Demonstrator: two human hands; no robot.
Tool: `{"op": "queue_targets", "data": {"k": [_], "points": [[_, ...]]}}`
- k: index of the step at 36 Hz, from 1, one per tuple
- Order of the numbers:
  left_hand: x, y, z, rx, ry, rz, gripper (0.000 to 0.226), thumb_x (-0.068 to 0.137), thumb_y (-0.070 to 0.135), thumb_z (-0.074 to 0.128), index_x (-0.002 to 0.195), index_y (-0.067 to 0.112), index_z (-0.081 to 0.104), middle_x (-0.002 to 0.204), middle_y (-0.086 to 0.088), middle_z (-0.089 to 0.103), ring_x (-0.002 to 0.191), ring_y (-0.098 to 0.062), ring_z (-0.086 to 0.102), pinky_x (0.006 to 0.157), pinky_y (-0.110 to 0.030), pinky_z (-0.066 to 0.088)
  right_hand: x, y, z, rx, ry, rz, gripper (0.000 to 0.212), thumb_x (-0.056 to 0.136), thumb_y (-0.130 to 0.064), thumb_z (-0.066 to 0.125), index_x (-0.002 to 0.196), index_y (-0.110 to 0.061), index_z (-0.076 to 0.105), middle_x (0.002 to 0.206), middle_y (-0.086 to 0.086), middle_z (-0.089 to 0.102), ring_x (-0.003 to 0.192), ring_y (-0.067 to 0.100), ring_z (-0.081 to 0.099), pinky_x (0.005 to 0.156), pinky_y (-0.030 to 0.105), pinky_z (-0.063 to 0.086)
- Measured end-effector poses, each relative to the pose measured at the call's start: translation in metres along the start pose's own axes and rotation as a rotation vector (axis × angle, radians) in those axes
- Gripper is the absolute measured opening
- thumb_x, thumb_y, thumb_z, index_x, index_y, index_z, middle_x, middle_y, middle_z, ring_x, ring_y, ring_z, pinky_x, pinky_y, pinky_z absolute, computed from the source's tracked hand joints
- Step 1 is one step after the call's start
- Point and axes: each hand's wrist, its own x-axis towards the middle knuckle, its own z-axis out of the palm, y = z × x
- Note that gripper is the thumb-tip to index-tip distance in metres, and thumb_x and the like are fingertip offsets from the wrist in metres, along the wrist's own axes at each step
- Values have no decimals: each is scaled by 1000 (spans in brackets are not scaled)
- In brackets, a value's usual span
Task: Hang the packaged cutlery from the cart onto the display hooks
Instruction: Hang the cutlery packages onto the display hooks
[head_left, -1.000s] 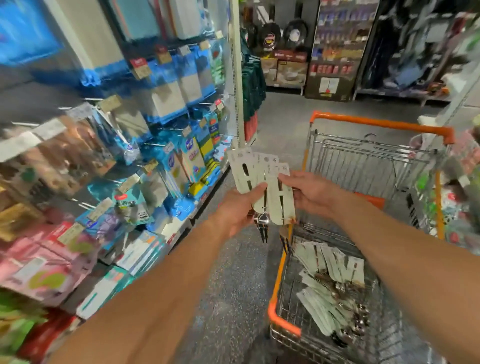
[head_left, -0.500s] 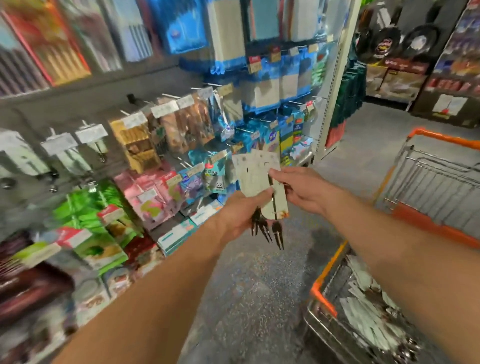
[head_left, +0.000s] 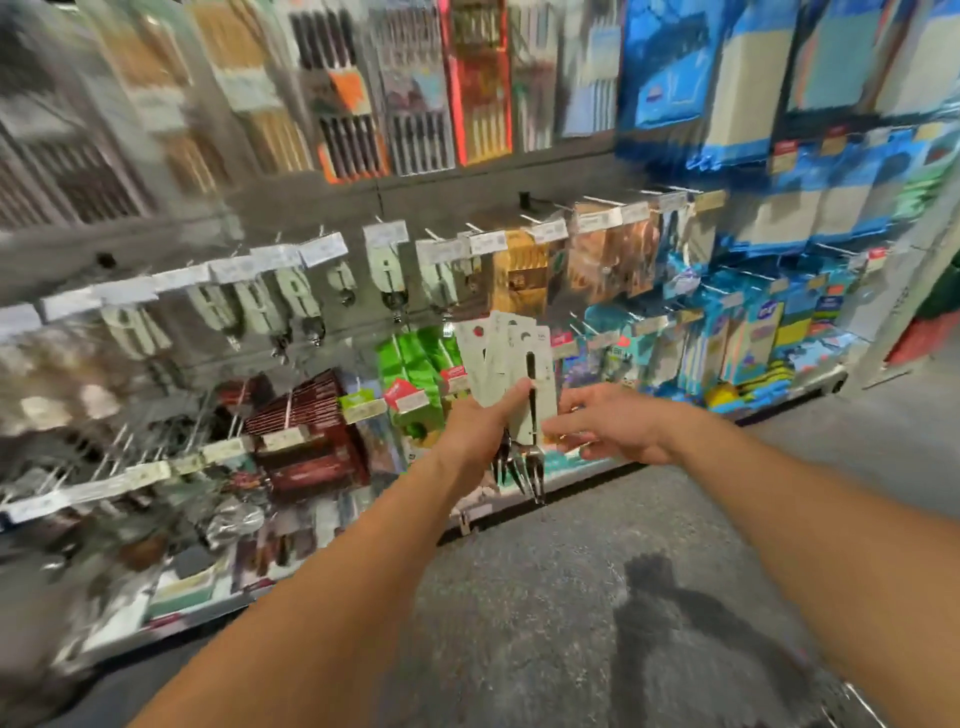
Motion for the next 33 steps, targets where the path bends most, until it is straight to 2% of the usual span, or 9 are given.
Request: {"op": "queue_targets", "data": {"k": [3,7,10,15,20,24,27,31,33], "points": [[-11,0,-54,-19,45,-19,31,90,36,70,113,14,69,99,-6,76,71,-19,71,60,-30,55,14,-22,51,-24,-4,-62,14,86,-25,75,82,-17,64,78,-4,69,74,8,61,73,29,47],[-30,1,-124,28,53,-27,36,92,39,68,118,15,67,104,-5,75,87,-24,72,69,-35,59,34,-45,114,-9,-6,-108,25,87,-20,73,105,-6,65,91,7,63,80,17,56,67,27,48],[-46,4,-171,22,35,-102,22,99,31,58,111,13,65,92,-8,73,69,-18,72,59,-32,60,50,-60,159,43,-29,-116,22,85,-15,74,105,-12,64,90,5,65,78,16,59,71,32,51],[-62,-6,-242,13,116,-172,50,90,49,56,127,16,64,113,-7,74,106,-28,69,95,-46,55,72,-89,219,101,-173,-93,16,87,-5,70,102,-7,65,70,3,71,65,14,63,68,30,53],[-73,-6,-301,24,215,-154,32,99,42,55,106,14,67,88,-9,76,74,-26,71,80,-45,60,102,-119,270,81,-324,-13,17,89,-6,67,104,-1,59,76,13,69,64,18,66,57,27,51],[-66,-16,-351,135,266,-180,70,72,79,64,110,20,68,106,-2,74,102,-27,69,100,-50,50,130,-140,305,62,-411,-1,24,89,-22,71,98,-4,59,78,9,60,63,16,64,56,26,51],[-68,-1,-377,150,251,-154,24,97,50,55,96,26,62,88,10,70,76,-7,68,72,-23,56,155,-153,328,-94,-412,-19,28,89,-36,71,95,-10,61,68,-2,57,55,9,53,51,22,45],[-45,-5,-415,72,251,-195,28,94,40,63,114,19,64,99,-8,77,90,-32,74,88,-52,58,197,-170,353,-168,-399,-57,24,89,-31,71,82,-14,57,57,-5,55,49,8,47,47,22,40],[-29,-7,-435,80,269,-212,35,91,42,67,116,18,64,101,-9,77,92,-33,74,89,-54,57,221,-179,363,-130,-396,-55,20,90,-24,71,79,-13,57,58,-3,55,48,8,49,47,21,41]]}}
